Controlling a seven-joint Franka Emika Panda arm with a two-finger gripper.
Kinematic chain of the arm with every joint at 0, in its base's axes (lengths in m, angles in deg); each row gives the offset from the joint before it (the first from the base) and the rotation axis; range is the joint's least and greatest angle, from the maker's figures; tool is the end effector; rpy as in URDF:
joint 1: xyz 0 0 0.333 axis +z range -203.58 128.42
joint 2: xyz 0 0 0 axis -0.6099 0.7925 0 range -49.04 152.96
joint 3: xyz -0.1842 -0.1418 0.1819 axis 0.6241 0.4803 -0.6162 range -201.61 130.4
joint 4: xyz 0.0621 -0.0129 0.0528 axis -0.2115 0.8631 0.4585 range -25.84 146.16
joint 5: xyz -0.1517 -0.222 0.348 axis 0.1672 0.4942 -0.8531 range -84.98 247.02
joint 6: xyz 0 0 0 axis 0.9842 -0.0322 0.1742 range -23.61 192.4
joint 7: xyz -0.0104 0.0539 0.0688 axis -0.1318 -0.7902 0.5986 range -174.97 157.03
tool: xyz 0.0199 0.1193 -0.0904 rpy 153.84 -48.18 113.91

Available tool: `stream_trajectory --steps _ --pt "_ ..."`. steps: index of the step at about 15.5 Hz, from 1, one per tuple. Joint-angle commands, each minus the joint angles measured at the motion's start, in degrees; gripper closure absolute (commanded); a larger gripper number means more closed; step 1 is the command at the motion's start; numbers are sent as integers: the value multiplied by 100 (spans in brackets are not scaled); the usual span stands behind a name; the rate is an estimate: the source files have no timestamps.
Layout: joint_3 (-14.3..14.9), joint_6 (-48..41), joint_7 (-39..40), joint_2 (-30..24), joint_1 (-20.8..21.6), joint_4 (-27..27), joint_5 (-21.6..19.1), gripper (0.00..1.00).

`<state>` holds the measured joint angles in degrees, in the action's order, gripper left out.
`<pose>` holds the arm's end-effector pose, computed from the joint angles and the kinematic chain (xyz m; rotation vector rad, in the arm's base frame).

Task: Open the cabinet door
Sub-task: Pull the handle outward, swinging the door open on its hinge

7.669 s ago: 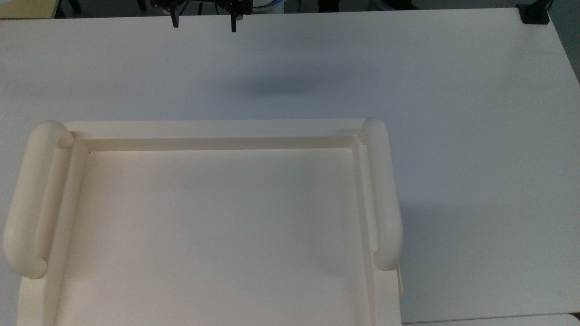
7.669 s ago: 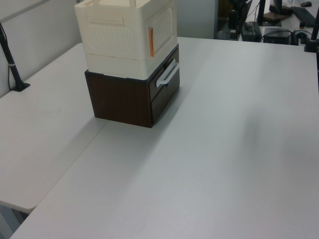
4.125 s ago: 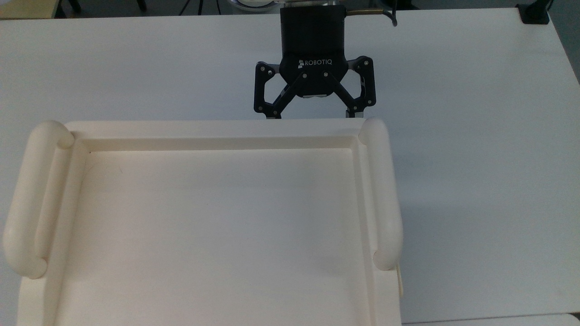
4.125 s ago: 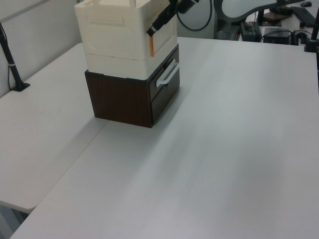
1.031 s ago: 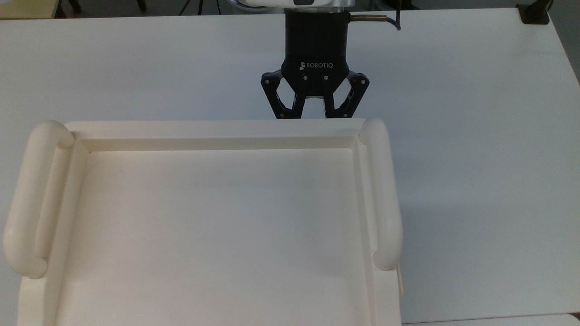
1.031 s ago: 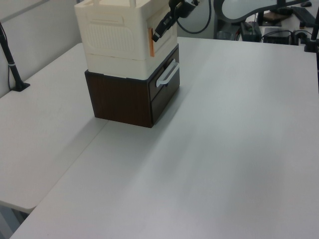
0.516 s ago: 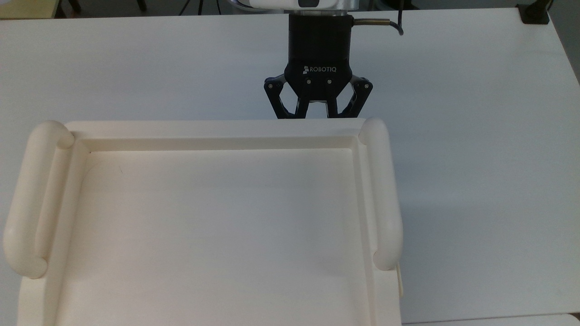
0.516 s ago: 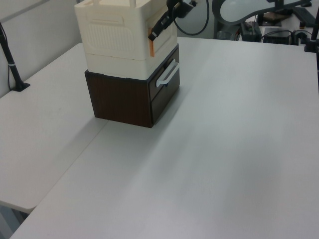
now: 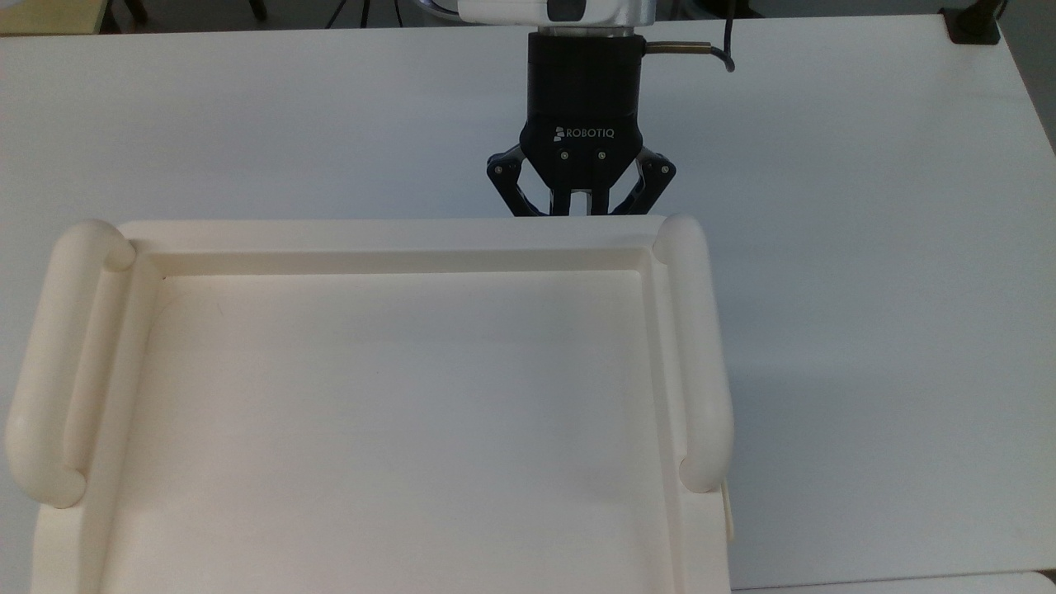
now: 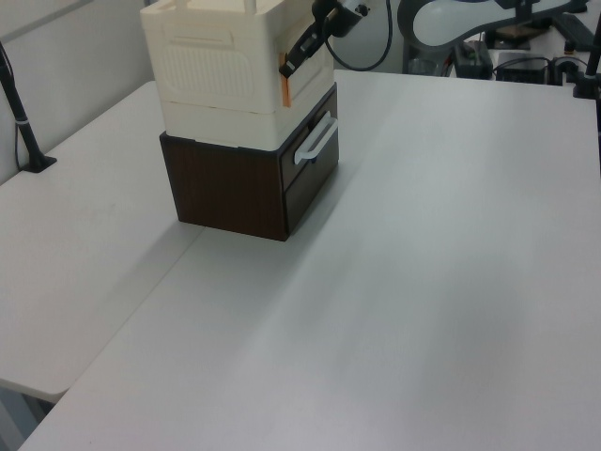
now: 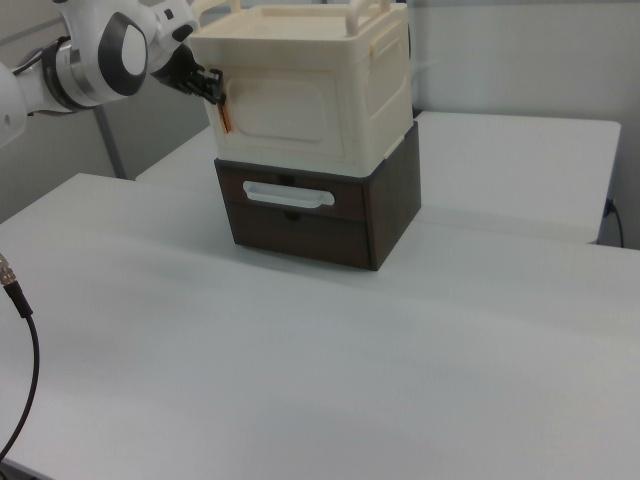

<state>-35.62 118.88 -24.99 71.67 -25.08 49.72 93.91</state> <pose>0.7662 0.1642 0.5428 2.9058 0.0884 1.1604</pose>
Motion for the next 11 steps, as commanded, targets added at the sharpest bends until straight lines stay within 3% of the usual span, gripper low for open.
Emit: stream_trajectory --steps 1,4,10,11 --pt "37 81 -112 59 51 -72 144 92" --pt "37 -41 -94 -19 42 -55 144 93" --pt "19 -1491 -112 -406 33 16 30 94" --pt "19 -1710 -112 -476 42 42 30 87"
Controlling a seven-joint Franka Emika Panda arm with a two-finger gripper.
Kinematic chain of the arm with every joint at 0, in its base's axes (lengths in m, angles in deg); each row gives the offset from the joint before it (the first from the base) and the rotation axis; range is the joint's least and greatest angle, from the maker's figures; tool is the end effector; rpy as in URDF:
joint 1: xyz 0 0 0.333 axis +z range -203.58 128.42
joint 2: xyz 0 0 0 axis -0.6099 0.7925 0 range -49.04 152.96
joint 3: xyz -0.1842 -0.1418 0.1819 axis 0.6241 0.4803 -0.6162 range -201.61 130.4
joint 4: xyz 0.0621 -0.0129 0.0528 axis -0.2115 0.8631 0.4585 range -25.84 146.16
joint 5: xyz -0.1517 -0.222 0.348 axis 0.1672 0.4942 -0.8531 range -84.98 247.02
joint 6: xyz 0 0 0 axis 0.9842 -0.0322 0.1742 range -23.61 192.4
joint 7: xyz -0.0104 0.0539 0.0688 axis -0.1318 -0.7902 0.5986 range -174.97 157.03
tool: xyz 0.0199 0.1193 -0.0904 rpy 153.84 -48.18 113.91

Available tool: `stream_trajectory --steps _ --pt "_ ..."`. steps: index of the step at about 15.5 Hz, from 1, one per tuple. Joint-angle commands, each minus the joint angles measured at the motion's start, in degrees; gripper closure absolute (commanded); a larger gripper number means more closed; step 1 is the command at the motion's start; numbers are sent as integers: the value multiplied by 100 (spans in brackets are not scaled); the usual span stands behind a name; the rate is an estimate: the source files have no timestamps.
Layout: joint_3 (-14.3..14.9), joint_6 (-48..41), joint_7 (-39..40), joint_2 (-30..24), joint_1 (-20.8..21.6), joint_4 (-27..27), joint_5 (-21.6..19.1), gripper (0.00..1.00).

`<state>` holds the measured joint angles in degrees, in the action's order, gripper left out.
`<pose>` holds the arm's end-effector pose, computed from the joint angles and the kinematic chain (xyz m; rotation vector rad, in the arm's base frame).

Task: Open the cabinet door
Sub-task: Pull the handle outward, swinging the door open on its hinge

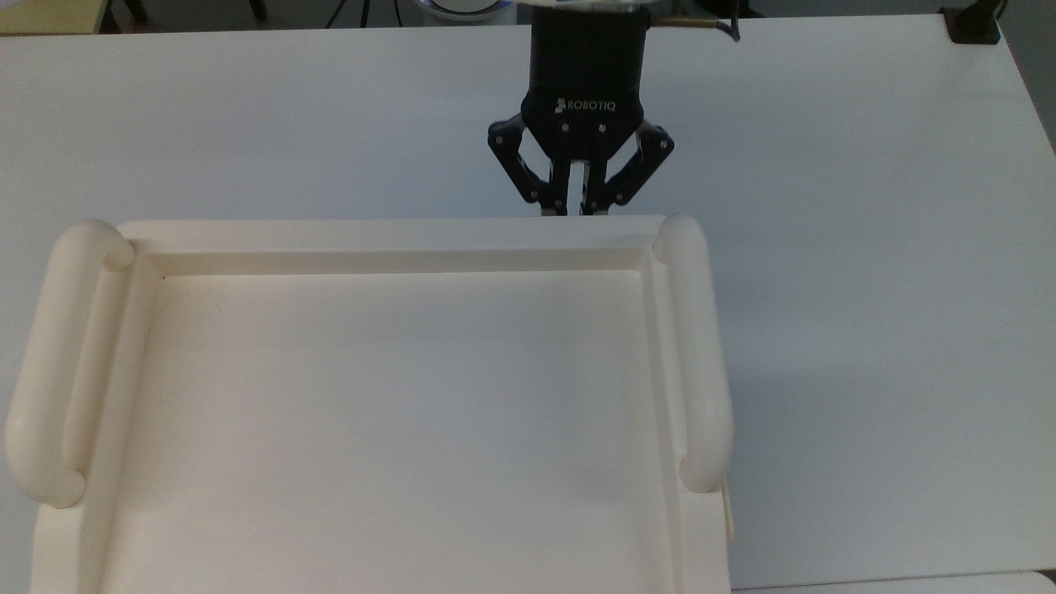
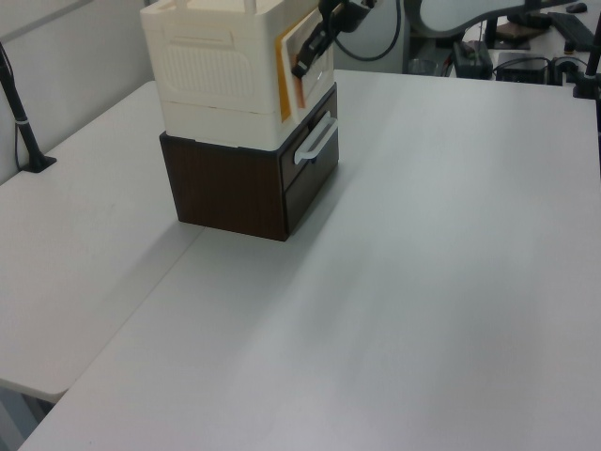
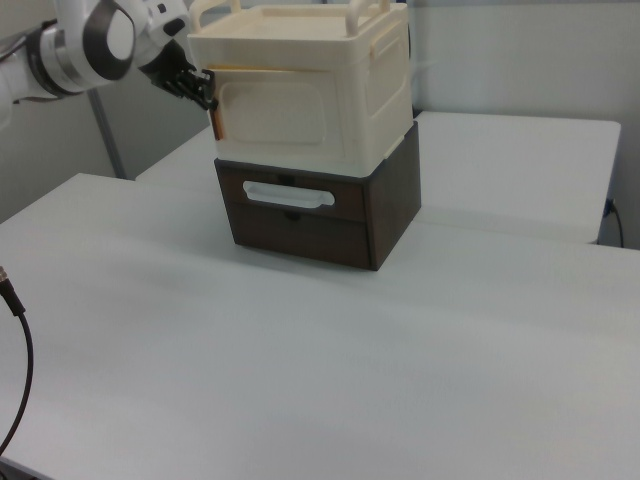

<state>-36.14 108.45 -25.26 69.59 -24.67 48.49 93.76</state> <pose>0.7474 0.1649 0.5549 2.9419 0.0619 0.9785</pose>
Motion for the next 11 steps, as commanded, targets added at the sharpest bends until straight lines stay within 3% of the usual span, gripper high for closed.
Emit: stream_trajectory --steps 1,2,5,7,11 --pt "71 -1148 -84 -382 18 226 36 57" --pt "62 -1509 -84 -462 18 235 -8 30" --pt "44 -2608 274 -795 -8 183 -429 5" --pt "71 -3023 617 -1042 -8 165 -491 0" --pt "123 -3095 741 -1394 -34 25 -448 0"
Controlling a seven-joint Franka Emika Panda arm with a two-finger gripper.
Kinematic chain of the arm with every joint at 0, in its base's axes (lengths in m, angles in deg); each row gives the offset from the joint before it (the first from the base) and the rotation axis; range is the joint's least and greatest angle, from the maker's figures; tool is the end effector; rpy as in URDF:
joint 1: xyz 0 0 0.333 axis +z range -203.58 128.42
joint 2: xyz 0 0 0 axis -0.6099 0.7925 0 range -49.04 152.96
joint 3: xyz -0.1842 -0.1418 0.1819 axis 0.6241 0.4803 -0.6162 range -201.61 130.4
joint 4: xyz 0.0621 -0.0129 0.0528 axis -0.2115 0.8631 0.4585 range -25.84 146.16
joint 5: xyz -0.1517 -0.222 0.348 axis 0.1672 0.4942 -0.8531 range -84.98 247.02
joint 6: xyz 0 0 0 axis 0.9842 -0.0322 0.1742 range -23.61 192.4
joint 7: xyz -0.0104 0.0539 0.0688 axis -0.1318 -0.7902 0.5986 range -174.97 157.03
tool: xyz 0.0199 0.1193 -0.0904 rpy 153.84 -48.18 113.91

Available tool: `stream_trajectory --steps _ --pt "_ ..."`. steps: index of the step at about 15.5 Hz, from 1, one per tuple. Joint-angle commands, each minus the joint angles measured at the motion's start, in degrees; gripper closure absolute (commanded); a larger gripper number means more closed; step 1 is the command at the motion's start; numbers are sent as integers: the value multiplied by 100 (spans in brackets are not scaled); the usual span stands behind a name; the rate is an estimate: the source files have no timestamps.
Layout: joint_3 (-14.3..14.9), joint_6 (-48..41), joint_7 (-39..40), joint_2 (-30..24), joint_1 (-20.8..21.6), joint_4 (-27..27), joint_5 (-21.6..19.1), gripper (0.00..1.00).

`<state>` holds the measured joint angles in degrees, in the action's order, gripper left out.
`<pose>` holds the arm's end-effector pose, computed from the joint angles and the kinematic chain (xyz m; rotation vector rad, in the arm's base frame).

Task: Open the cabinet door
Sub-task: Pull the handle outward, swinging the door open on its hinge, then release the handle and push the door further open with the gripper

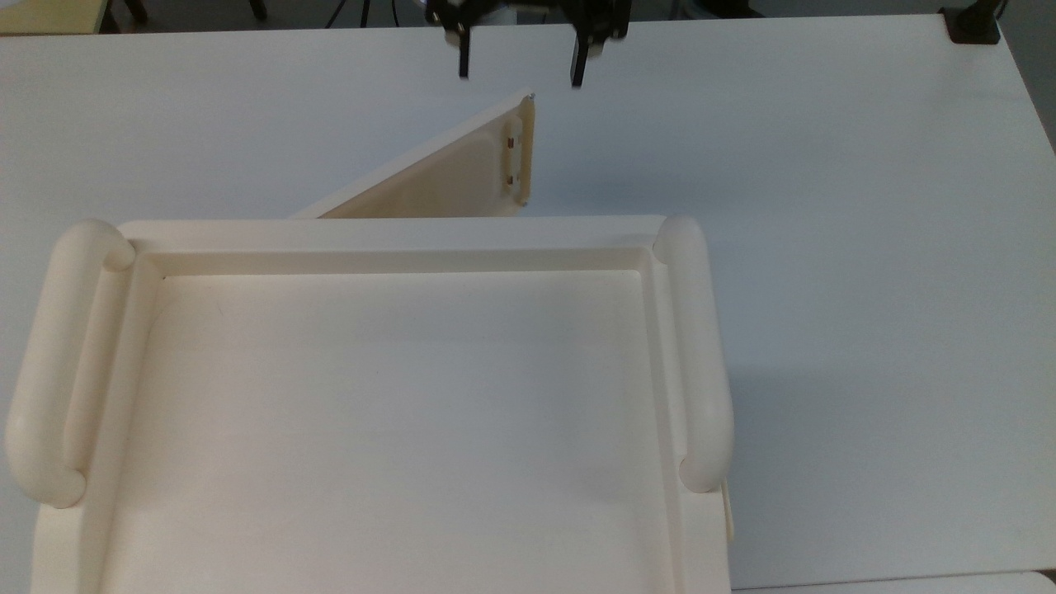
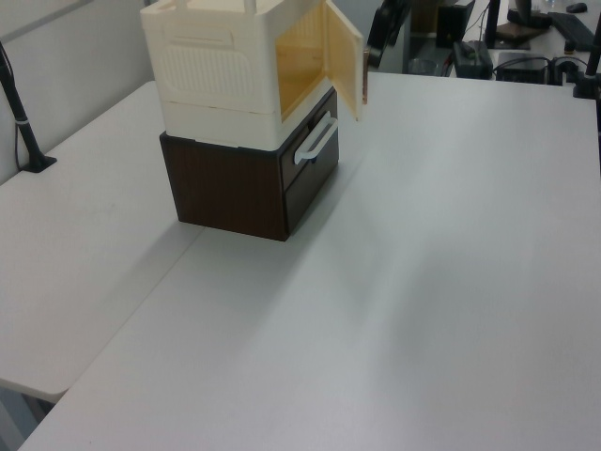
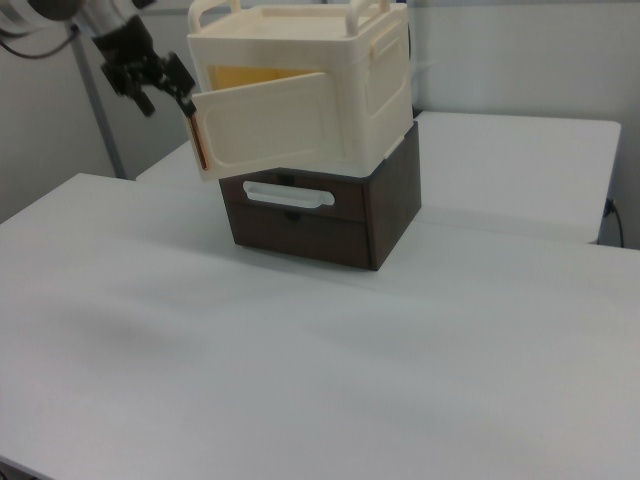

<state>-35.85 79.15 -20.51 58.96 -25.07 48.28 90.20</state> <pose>0.6568 0.1272 0.6170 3.0078 0.0460 0.4811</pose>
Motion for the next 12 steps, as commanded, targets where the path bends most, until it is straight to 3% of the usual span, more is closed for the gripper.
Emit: stream_trajectory --steps 1,3,6,12 --pt "94 -122 336 -331 -3 -24 -83 0" --pt "94 97 372 -279 -12 -296 -92 0" --pt "68 879 328 -130 15 -254 -101 0" --pt "77 873 424 222 -12 -219 -57 0"
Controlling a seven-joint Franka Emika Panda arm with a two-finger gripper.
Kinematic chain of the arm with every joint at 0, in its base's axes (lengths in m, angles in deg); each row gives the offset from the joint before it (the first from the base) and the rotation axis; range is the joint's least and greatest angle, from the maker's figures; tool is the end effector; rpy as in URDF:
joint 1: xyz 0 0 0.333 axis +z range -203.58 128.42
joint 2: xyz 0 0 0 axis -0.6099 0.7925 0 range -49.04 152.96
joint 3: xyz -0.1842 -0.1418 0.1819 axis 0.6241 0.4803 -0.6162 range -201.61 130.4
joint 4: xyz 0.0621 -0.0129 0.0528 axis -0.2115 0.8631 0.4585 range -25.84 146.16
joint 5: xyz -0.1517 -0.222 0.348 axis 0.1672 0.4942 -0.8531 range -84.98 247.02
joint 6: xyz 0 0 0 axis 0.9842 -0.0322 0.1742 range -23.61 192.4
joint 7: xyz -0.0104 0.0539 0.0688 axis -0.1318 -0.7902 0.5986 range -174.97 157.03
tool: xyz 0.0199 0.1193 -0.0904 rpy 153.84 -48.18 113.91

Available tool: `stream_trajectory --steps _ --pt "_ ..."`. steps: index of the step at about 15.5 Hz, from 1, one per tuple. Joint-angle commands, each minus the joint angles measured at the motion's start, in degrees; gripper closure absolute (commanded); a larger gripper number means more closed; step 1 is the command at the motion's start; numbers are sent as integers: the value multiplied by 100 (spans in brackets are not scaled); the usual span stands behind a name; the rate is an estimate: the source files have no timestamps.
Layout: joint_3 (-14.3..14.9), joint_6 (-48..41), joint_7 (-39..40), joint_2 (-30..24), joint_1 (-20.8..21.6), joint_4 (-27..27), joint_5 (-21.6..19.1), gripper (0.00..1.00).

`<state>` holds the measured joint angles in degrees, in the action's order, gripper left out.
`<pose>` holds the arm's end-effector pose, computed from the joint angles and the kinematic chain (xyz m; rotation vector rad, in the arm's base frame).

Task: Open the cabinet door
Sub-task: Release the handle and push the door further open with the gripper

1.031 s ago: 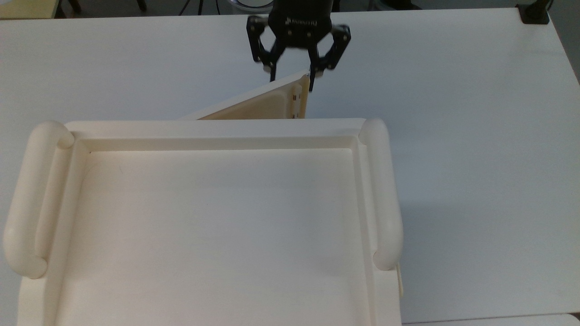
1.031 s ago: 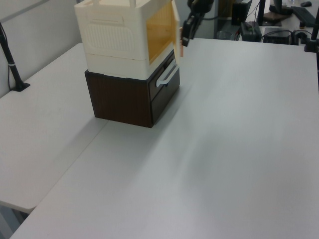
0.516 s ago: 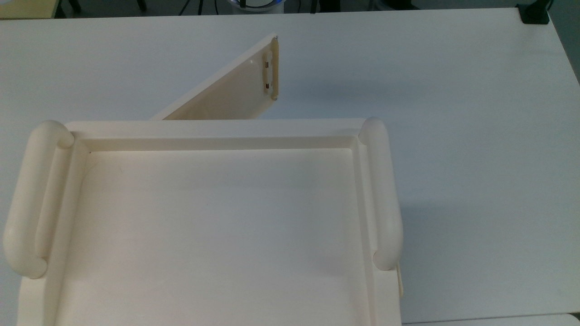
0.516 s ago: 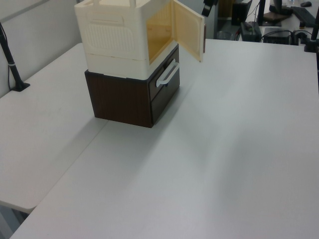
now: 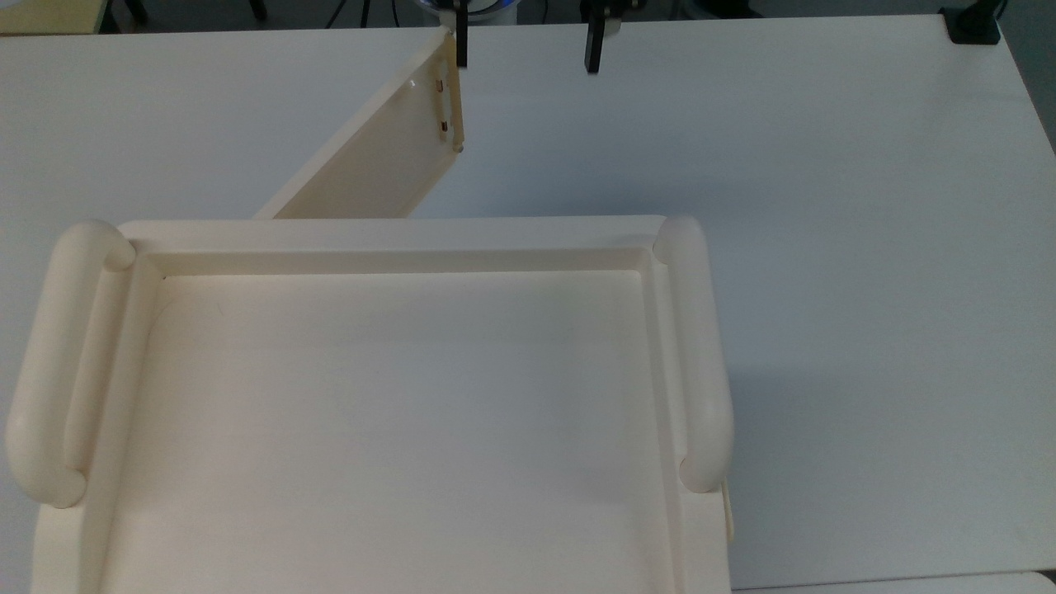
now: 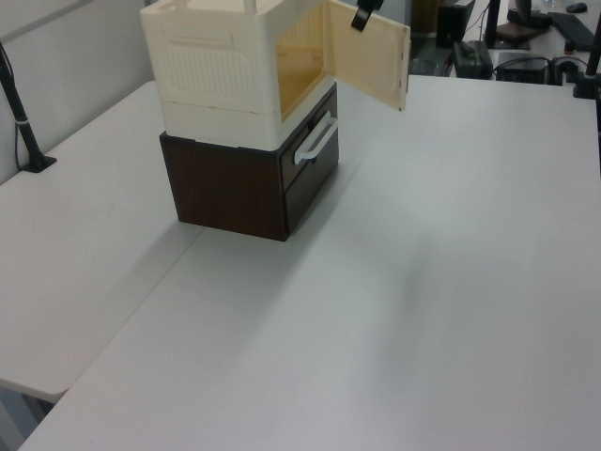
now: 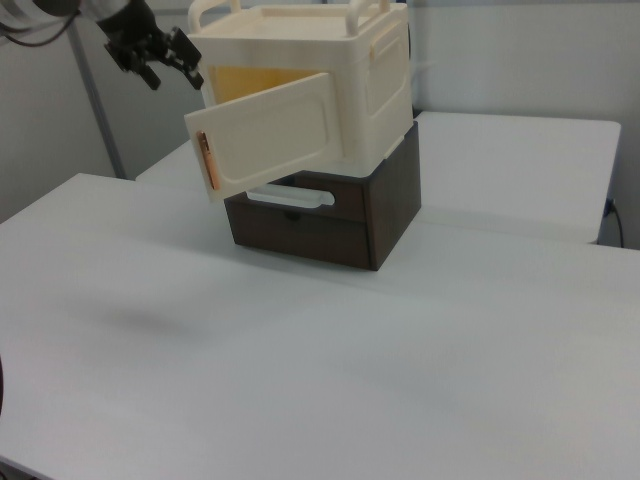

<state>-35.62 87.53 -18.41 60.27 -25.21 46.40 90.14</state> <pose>0.6787 0.1308 0.6395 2.9846 0.1076 0.7118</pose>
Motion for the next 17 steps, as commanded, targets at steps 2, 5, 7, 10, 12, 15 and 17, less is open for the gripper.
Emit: stream_trajectory --steps 2,5,7,10,12,15,17 --pt "107 -175 469 47 -85 75 -42 0" --pt "204 -825 934 12 -366 49 -42 0" --pt "309 -1142 1102 3 -446 40 -51 0" --pt "371 -1223 1182 3 -464 75 -59 0" --pt "371 -1275 1129 12 -464 93 -94 0" --pt "327 -1284 963 3 -455 285 -234 0" --pt "327 -1284 918 -23 -463 461 -436 0"
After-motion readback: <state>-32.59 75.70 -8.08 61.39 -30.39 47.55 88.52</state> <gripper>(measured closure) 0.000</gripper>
